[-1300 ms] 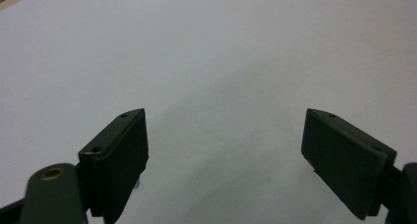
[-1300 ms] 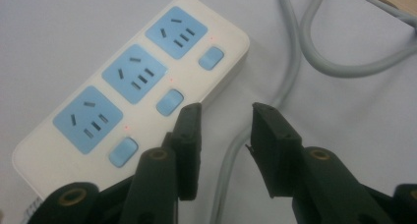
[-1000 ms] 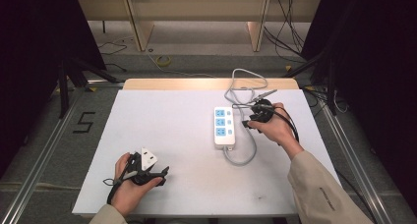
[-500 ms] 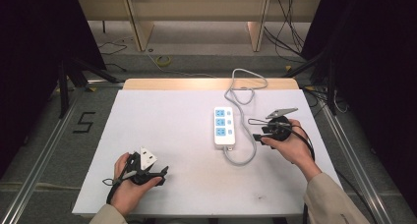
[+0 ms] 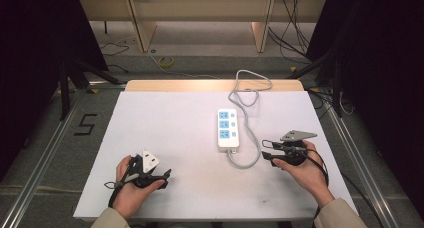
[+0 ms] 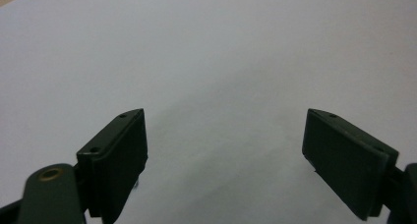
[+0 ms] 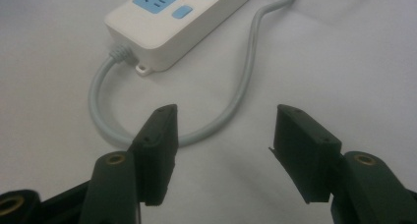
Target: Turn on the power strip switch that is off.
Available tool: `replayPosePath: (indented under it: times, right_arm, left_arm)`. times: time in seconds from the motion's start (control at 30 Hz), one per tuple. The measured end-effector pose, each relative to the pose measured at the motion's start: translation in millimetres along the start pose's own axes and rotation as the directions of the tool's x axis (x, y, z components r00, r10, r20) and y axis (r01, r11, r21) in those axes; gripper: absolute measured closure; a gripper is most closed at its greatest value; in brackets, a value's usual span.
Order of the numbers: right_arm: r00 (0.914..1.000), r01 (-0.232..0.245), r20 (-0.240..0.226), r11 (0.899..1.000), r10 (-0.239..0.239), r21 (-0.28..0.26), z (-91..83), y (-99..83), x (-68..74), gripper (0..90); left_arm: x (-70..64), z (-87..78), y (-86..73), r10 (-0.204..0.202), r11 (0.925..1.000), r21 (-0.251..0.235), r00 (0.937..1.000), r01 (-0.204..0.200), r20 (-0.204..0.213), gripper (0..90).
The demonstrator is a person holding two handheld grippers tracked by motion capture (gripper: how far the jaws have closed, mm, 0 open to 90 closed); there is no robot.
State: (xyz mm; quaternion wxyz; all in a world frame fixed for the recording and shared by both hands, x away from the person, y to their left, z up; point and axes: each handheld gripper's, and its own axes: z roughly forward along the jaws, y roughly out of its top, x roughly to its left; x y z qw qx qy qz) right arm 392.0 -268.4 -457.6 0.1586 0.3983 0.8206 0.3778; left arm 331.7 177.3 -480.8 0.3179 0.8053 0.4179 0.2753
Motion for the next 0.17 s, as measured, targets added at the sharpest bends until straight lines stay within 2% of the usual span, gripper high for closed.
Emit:
replayPosePath:
  times: [0.17]
  right_arm:
    - [1.0,0.0,-0.009,0.999,0.0,-0.032,-2.9,-5.2,3.8,39.9]
  left_arm:
    - [1.6,1.2,0.2,-0.011,0.9999,-0.006,0.9999,0.011,0.002,16.7]
